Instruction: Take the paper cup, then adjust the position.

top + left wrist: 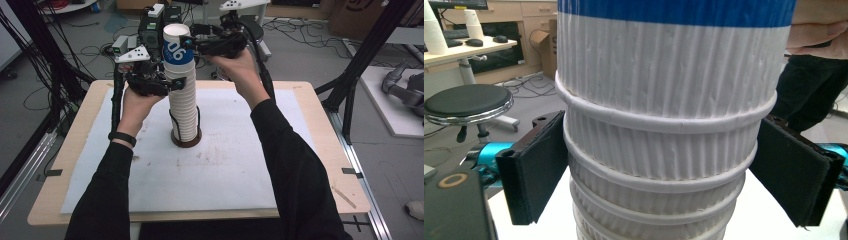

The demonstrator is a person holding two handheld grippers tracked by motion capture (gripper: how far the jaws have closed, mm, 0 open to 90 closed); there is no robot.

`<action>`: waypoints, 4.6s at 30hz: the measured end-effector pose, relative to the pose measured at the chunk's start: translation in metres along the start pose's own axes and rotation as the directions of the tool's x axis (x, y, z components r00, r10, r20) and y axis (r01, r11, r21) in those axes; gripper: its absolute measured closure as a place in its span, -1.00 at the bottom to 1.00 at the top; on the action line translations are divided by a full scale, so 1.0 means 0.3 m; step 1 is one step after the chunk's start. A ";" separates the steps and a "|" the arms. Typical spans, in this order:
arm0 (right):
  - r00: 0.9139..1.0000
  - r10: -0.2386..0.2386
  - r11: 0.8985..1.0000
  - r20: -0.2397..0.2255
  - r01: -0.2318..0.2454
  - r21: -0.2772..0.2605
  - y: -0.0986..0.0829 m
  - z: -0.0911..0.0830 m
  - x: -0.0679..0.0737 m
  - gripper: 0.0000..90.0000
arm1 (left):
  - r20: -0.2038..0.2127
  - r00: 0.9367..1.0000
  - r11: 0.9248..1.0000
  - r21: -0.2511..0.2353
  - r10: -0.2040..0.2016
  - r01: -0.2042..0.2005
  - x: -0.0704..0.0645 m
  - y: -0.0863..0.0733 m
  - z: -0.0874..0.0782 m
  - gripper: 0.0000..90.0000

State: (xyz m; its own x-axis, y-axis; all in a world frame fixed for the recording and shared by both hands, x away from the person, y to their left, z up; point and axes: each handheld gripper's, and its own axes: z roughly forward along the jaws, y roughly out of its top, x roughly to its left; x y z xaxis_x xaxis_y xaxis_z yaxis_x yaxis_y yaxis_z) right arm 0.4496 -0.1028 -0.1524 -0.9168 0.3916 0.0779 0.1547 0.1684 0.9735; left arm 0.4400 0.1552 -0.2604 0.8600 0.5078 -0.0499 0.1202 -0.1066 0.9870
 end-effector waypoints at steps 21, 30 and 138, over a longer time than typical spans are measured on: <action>0.999 -0.025 0.994 0.047 0.030 -0.101 0.077 0.035 0.038 -0.33 | 0.000 1.000 1.000 0.009 0.006 -0.006 -0.002 0.003 -0.001 -0.72; 0.994 -0.070 0.977 0.078 0.084 -0.197 0.133 -0.089 0.065 -0.33 | -0.007 1.000 0.999 0.021 0.027 -0.027 -0.007 0.005 -0.003 -0.75; 0.999 0.003 1.000 0.039 -0.003 0.008 -0.741 -0.566 0.071 -0.33 | 0.188 0.981 0.993 0.097 0.042 -0.061 -0.385 -0.402 0.031 -0.84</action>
State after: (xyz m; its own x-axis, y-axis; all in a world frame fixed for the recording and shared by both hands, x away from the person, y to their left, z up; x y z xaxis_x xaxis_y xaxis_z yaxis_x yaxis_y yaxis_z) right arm 0.3333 -0.2854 -0.3306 -0.9014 0.4269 0.0726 0.1607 0.1740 0.9716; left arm 0.3308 0.1014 -0.3751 0.9421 0.3334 -0.0359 0.1148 -0.2200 0.9687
